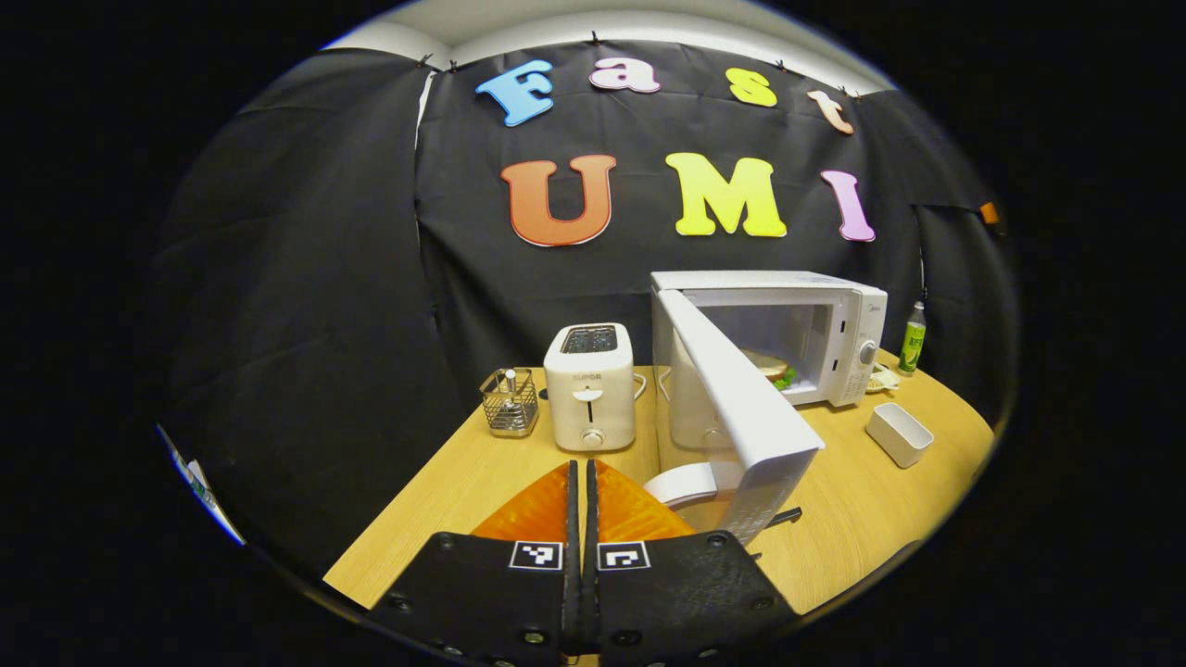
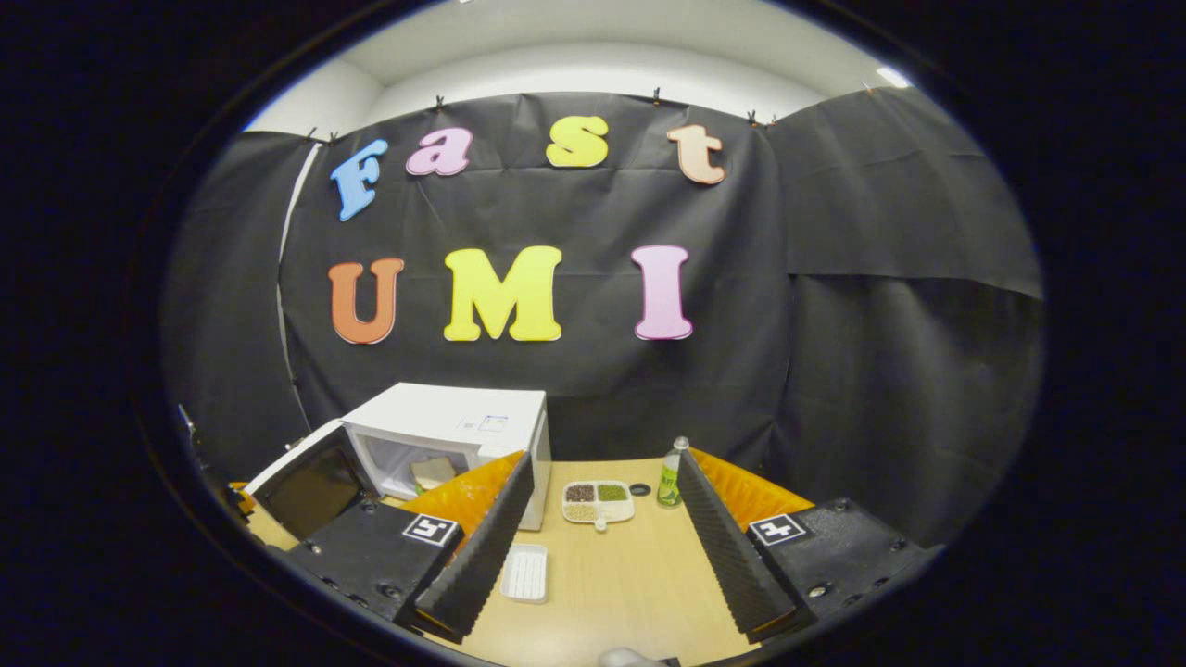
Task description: Open the microwave oven with the left hand, put the food in, and close the microwave oven.
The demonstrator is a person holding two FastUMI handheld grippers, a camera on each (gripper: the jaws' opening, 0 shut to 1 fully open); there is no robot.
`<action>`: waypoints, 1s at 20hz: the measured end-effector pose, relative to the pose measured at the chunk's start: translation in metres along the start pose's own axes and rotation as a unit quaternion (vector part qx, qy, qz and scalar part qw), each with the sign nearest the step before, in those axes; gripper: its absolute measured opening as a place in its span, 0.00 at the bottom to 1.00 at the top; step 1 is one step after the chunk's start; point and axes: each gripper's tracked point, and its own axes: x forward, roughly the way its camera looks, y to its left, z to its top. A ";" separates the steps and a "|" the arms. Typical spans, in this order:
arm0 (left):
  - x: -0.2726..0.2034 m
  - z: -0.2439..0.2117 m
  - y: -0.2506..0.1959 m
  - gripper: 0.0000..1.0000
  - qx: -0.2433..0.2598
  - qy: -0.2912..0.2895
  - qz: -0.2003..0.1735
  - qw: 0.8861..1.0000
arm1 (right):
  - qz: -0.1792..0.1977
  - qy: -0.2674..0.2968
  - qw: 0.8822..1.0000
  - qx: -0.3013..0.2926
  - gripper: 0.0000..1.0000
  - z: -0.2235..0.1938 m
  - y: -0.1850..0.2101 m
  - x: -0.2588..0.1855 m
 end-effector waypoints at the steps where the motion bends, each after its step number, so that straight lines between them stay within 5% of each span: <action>1: 0.000 0.001 -0.009 0.00 0.000 -0.001 -0.008 1.000 | 0.001 -0.001 1.000 -0.001 0.99 0.001 -0.002 0.001; 2: 0.000 0.002 -0.019 0.00 0.000 -0.001 -0.017 1.000 | 0.002 0.000 1.000 -0.001 0.92 0.001 -0.004 0.002; 3: 0.000 0.003 -0.031 0.00 0.001 -0.001 -0.027 1.000 | 0.002 0.000 1.000 -0.001 0.99 0.002 -0.006 0.002; 4: 0.000 0.004 -0.044 0.00 0.002 -0.003 -0.037 0.999 | 0.005 0.002 1.000 0.000 0.92 0.002 -0.008 0.001; 6: 0.001 0.008 -0.070 0.00 0.006 -0.006 -0.058 0.998 | 0.007 0.003 1.000 -0.002 0.99 0.003 -0.012 0.001; 7: 0.001 0.009 -0.084 0.00 0.010 -0.009 -0.069 0.998 | 0.007 0.003 1.000 -0.003 0.92 0.004 -0.015 0.002; 15: 0.014 0.026 -0.192 0.00 0.024 -0.019 -0.161 0.987 | -0.008 0.013 1.000 -0.005 0.92 0.003 -0.045 0.005; 20: 0.037 0.034 -0.241 0.00 0.026 -0.016 -0.190 0.981 | -0.014 0.006 1.000 0.005 0.99 0.007 -0.061 0.005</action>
